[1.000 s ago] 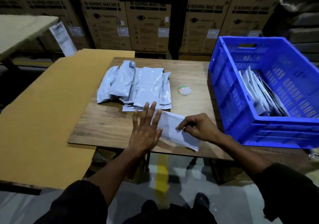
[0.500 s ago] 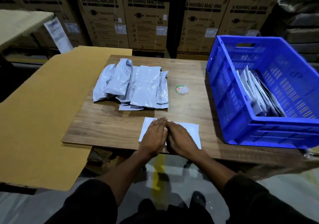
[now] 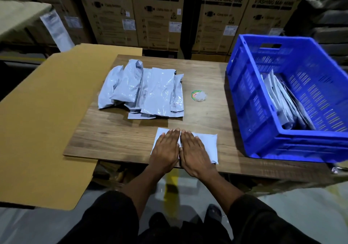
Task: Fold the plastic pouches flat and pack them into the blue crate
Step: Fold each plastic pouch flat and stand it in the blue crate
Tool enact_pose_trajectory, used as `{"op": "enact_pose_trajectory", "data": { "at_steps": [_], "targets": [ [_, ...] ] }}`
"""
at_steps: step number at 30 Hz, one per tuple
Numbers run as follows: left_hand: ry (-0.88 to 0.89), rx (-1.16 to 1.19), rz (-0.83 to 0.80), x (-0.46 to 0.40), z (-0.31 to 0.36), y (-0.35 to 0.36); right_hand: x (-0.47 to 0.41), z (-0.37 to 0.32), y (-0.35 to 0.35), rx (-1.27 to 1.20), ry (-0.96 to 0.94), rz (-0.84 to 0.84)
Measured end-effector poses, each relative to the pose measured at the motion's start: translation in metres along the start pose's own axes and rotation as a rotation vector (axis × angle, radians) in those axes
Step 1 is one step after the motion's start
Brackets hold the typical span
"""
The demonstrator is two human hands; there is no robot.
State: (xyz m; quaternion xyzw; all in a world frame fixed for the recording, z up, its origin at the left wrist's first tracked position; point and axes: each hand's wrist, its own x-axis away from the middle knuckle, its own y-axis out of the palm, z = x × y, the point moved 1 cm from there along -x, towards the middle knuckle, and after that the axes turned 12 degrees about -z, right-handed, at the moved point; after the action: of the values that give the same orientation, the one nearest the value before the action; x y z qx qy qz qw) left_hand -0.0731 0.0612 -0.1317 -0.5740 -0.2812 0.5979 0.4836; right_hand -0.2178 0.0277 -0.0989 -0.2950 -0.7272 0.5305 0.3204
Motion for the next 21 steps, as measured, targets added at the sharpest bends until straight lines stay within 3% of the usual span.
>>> {"op": "enact_pose_trajectory", "data": {
  "at_steps": [7,21],
  "targets": [
    [-0.093,-0.044,-0.138,0.000,-0.005,-0.004,0.010,0.012,-0.004,0.060,0.071,-0.012],
    [-0.151,-0.057,-0.262,0.007,-0.006,-0.014,0.043,0.058,-0.014,0.105,0.245,-0.113]
  ]
}}
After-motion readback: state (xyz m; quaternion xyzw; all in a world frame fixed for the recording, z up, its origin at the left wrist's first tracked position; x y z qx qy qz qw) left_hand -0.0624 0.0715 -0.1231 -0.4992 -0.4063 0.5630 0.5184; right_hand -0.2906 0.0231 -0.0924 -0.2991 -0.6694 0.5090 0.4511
